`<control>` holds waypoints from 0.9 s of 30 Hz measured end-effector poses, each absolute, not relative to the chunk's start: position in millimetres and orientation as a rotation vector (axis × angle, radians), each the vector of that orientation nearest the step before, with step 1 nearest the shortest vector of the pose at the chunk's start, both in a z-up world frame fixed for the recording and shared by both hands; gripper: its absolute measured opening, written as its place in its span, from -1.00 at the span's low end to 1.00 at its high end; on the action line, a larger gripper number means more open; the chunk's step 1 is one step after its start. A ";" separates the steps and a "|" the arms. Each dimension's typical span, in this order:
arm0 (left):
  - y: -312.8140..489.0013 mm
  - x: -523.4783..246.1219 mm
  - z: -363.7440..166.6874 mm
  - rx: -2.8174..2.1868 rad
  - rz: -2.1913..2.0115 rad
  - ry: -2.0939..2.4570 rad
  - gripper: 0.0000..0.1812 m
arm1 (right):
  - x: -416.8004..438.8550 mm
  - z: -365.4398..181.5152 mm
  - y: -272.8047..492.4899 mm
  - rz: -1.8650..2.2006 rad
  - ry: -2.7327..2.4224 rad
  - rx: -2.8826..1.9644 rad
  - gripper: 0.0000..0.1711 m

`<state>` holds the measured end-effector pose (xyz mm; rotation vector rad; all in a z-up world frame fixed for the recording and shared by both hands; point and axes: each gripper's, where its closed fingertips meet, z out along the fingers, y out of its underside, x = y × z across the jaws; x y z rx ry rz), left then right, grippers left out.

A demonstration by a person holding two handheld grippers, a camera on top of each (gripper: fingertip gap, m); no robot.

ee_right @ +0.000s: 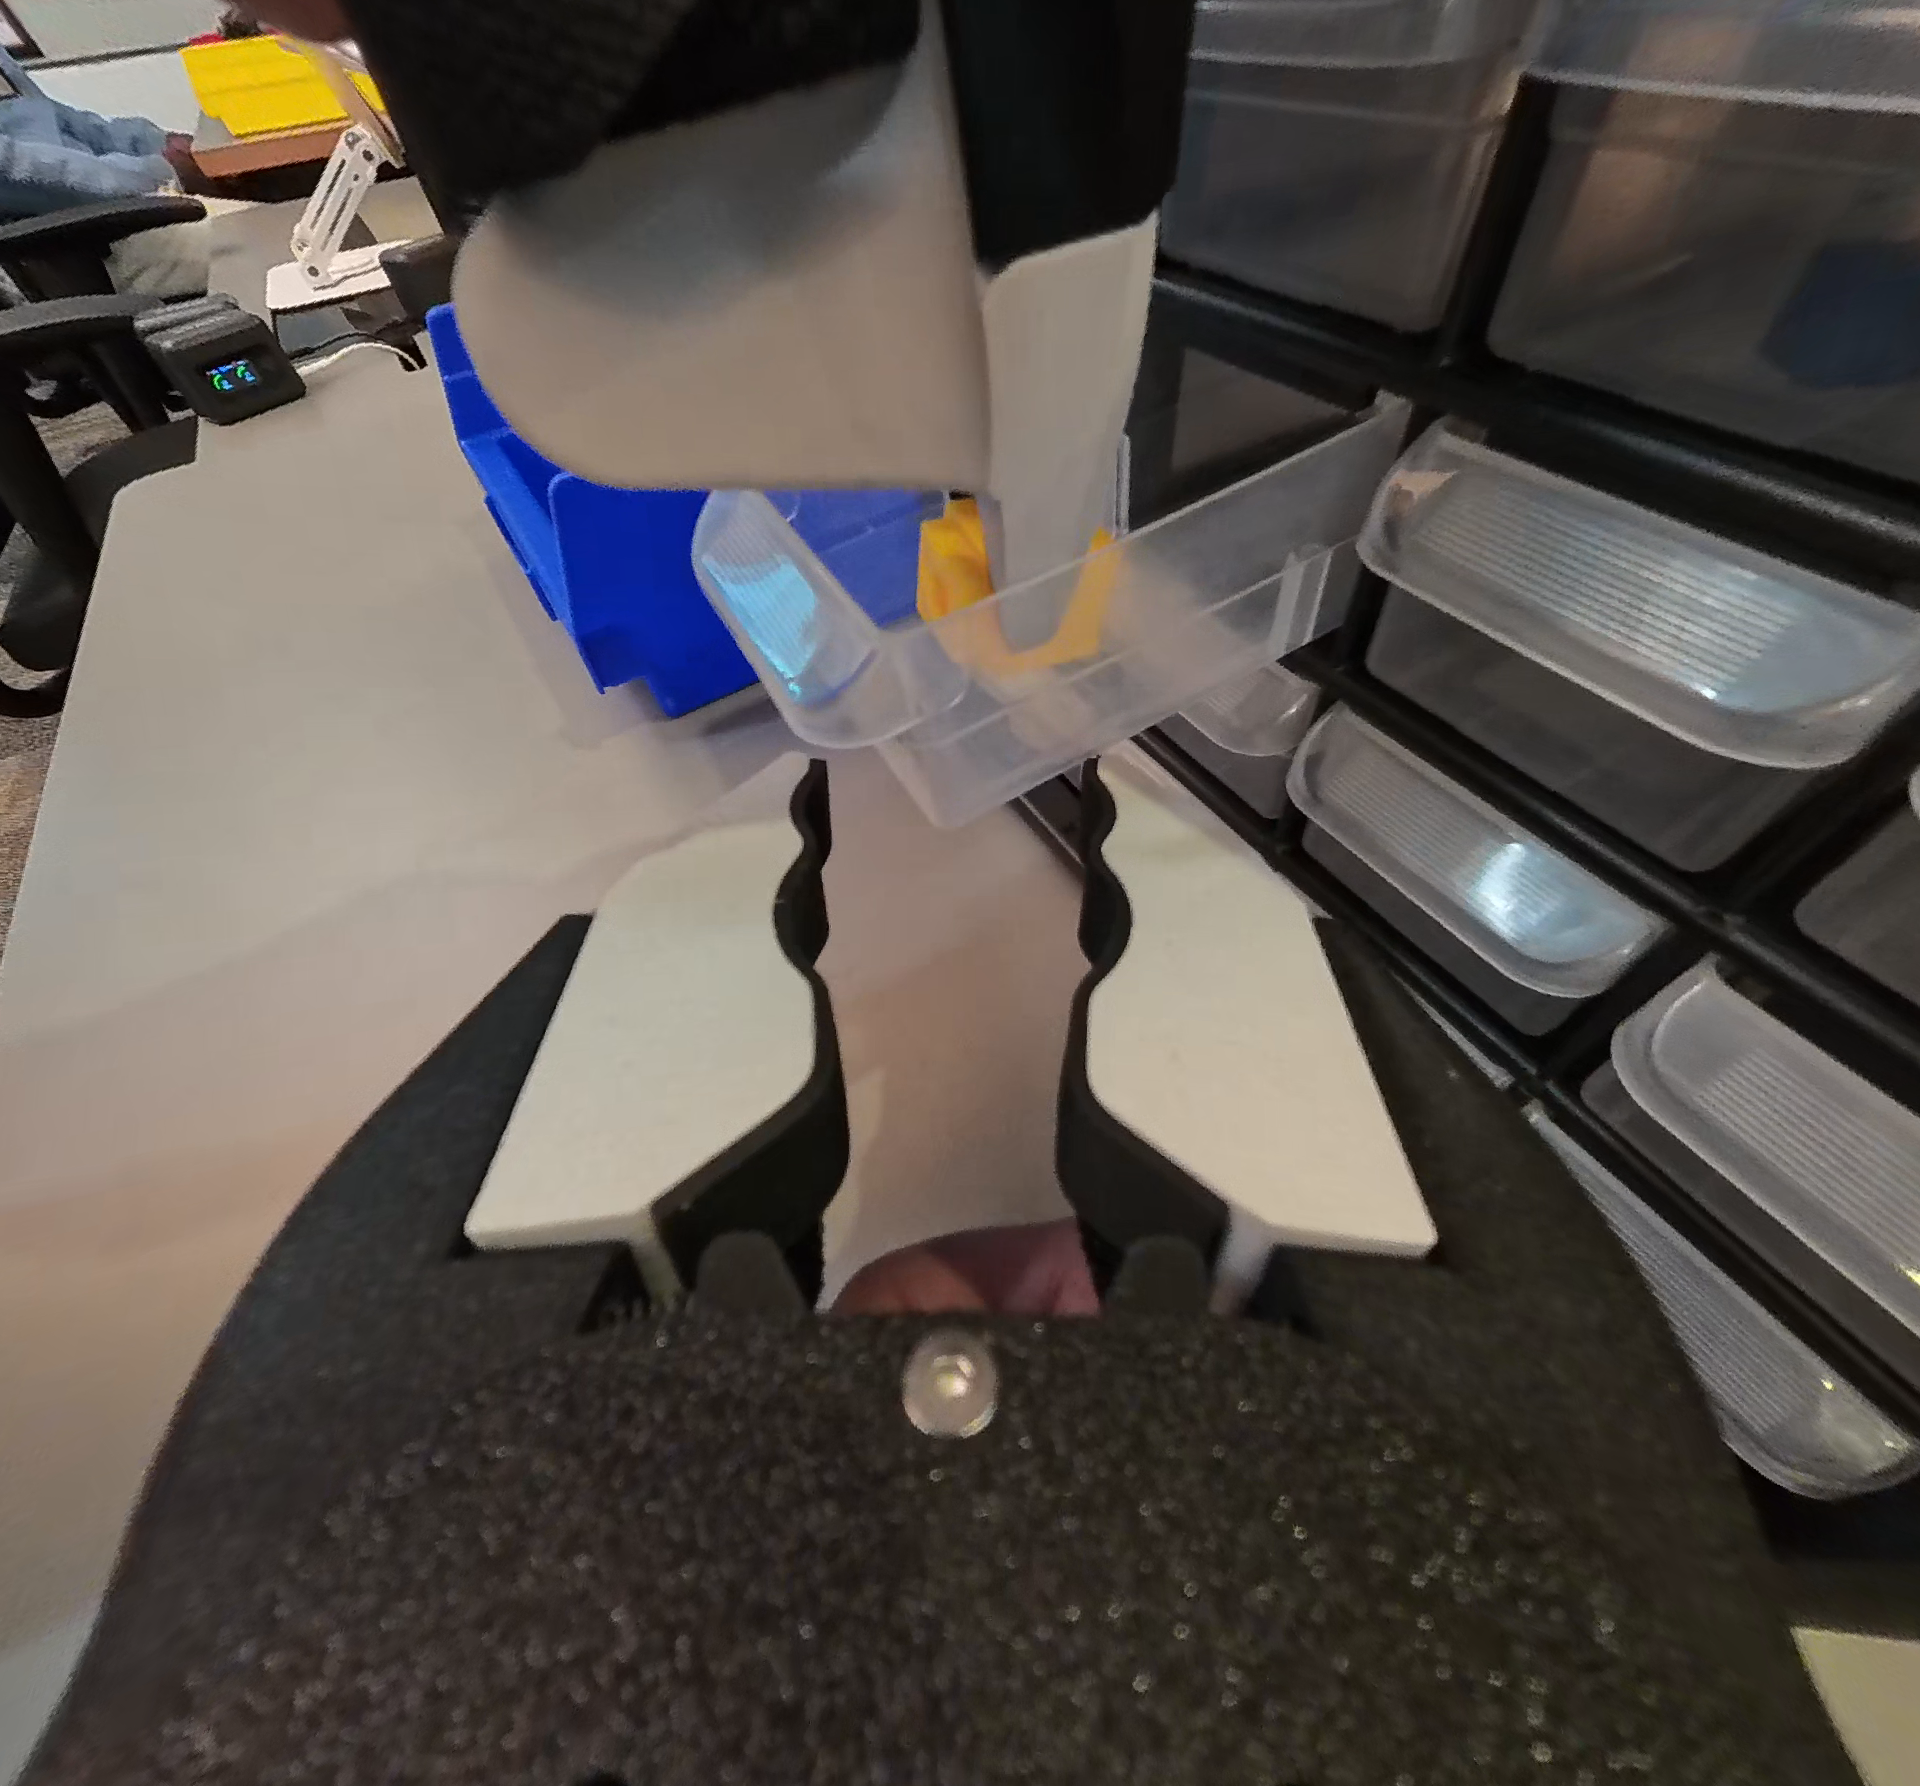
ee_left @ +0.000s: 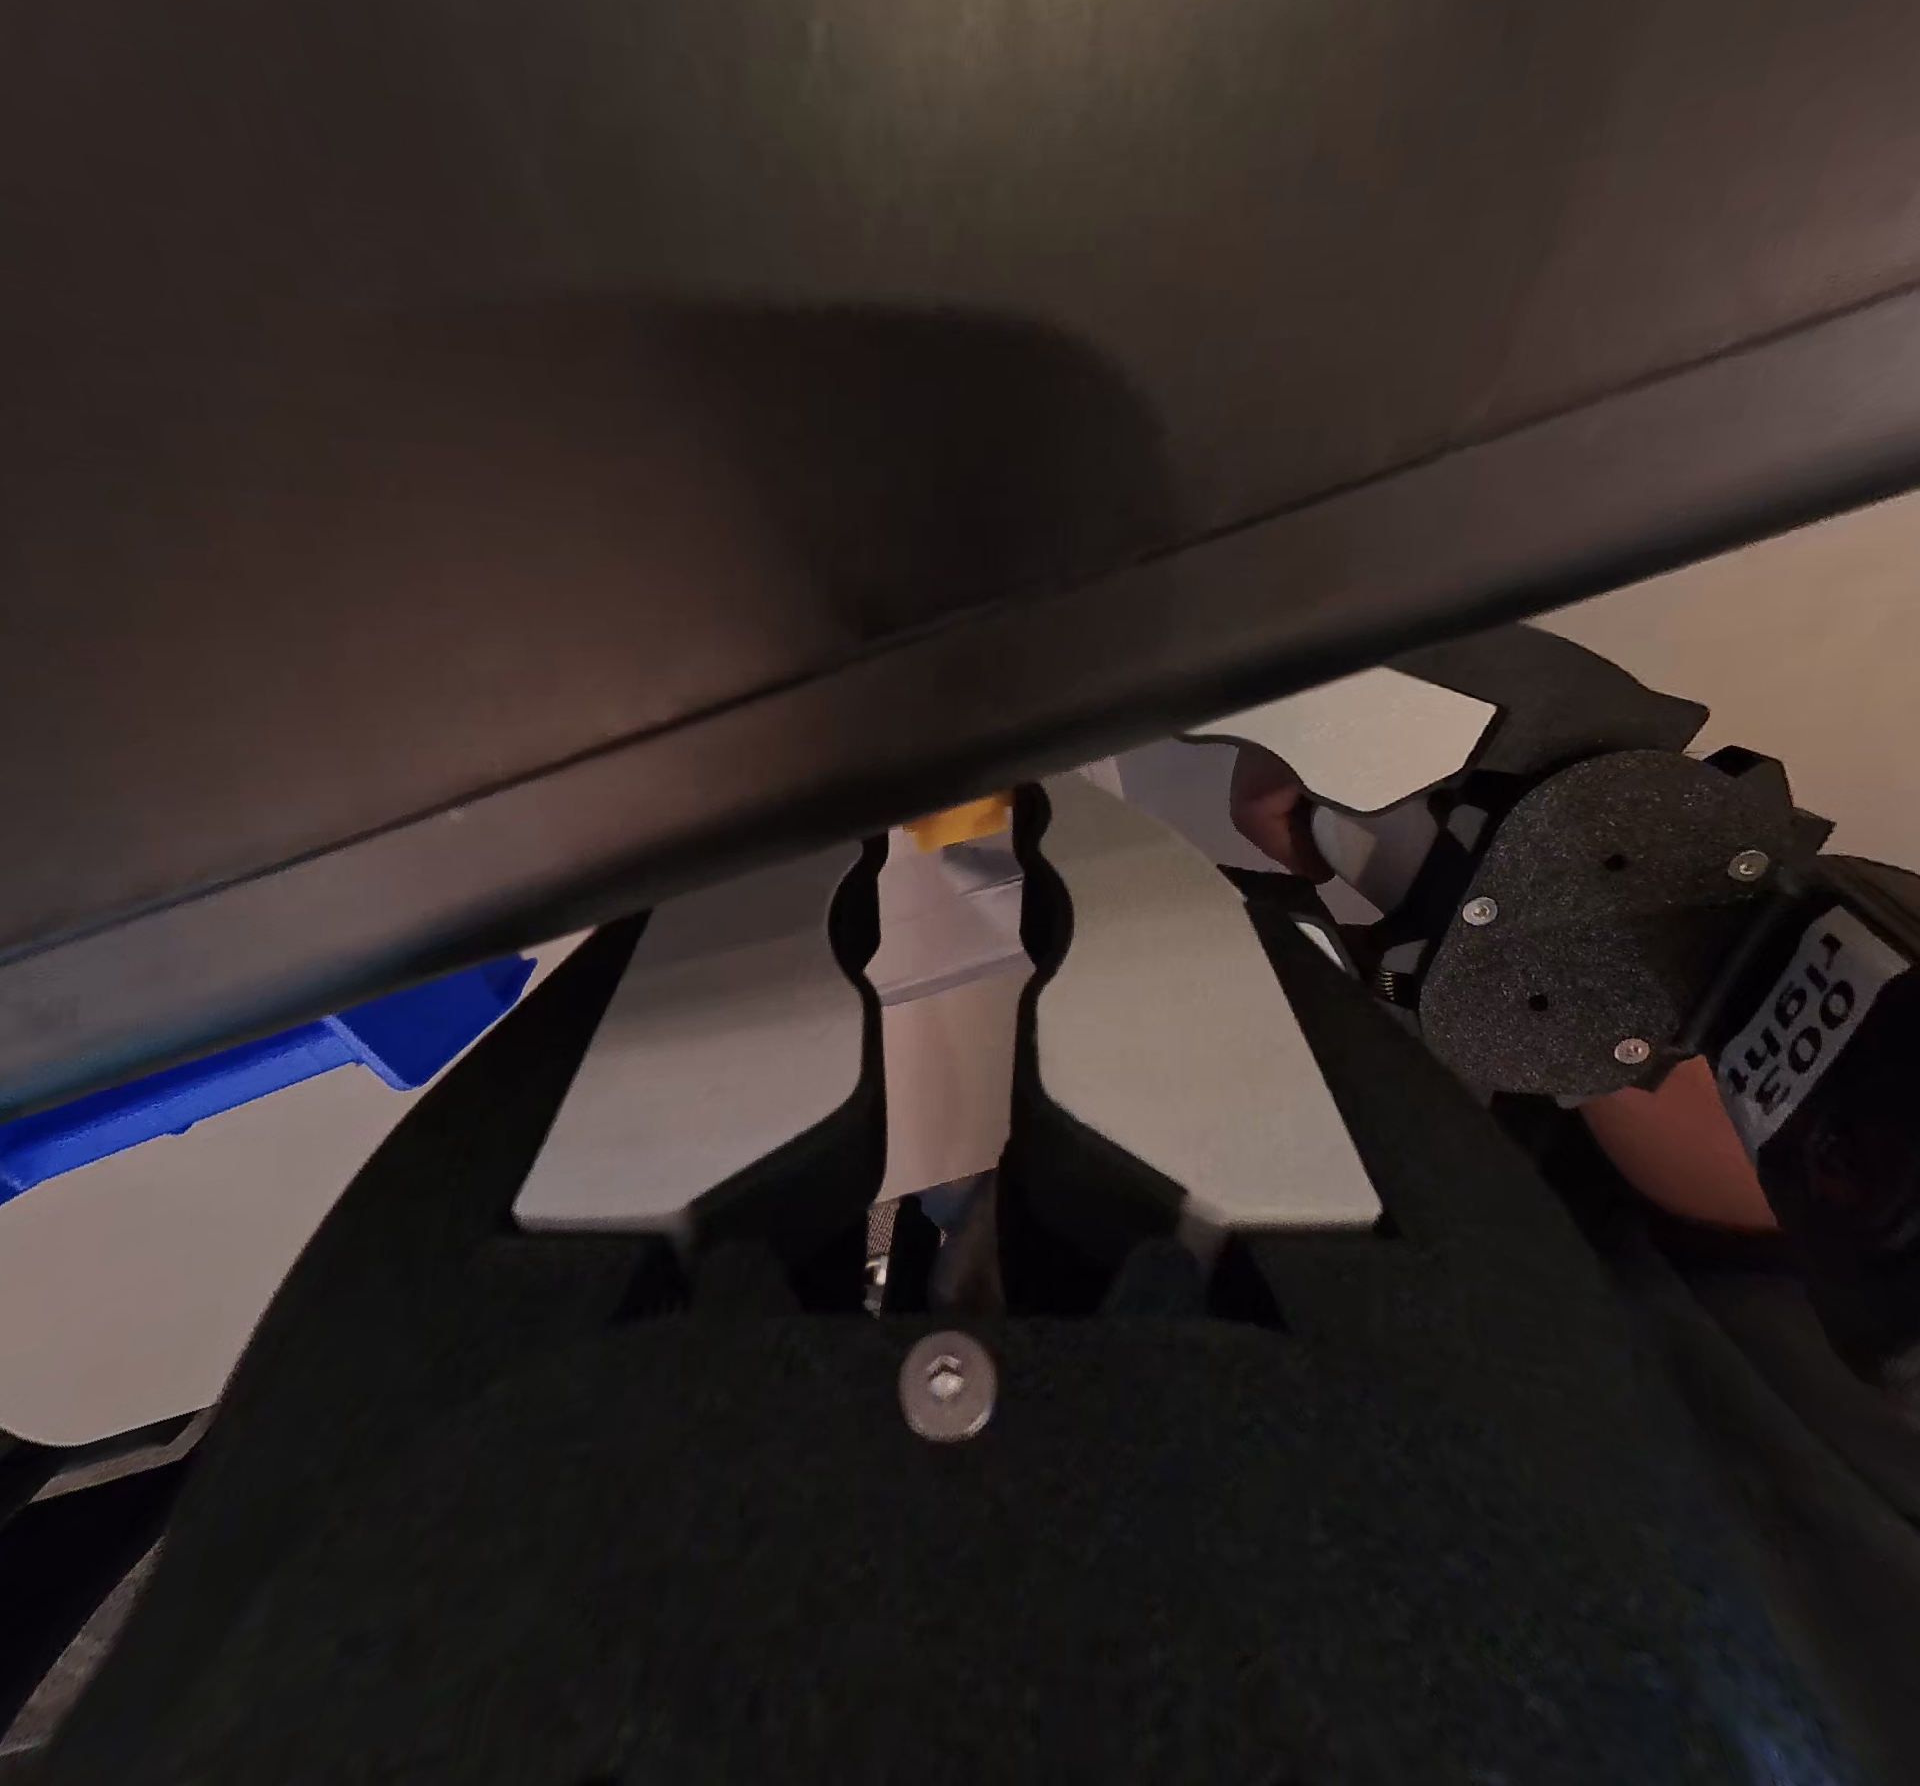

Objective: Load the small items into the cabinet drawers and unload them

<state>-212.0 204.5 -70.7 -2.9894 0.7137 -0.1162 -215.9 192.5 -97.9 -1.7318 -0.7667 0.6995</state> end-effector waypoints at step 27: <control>202.8 -211.8 -72.5 -3.044 -0.124 0.749 -0.76 | -215.9 -98.0 191.7 0.689 -0.789 -1.740 -0.47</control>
